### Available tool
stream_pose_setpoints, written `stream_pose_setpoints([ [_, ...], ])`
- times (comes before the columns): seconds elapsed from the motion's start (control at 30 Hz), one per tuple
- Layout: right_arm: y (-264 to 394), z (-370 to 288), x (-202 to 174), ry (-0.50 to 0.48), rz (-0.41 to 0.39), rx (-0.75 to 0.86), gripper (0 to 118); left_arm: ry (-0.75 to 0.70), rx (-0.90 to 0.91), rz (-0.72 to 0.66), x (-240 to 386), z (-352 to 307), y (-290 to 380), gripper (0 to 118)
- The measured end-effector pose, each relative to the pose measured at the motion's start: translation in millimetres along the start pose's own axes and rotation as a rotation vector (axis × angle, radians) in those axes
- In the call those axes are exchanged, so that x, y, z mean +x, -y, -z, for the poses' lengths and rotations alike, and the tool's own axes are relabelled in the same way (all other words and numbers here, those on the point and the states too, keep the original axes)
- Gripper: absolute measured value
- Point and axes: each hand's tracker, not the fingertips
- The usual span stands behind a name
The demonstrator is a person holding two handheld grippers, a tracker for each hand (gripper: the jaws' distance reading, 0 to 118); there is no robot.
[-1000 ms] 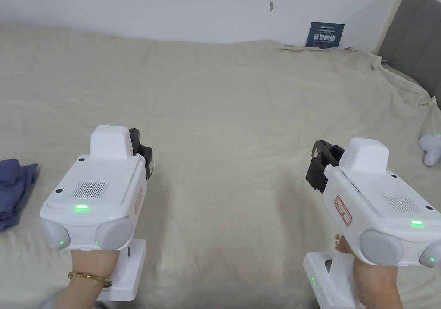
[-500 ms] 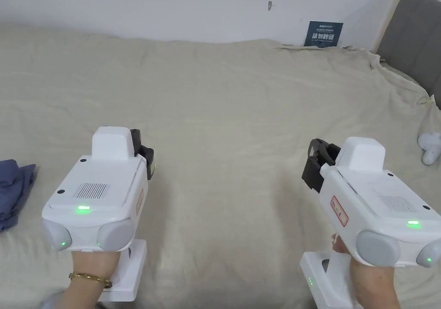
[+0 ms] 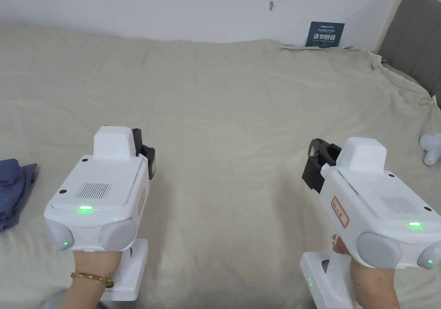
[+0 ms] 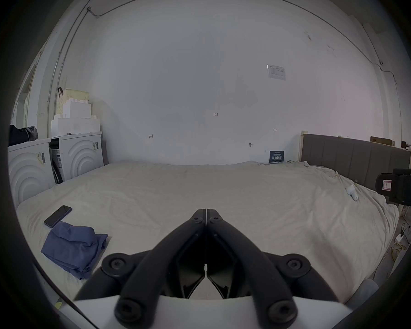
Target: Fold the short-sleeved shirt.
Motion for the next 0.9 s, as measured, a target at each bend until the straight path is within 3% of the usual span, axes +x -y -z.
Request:
stream_pose_setpoints([
  [0.9, -2.7, -3.1, -3.0, -0.007, 0.003, 0.012, 0, -0.002, -0.004, 0.013, 2.2, -1.6, -0.5, 0],
])
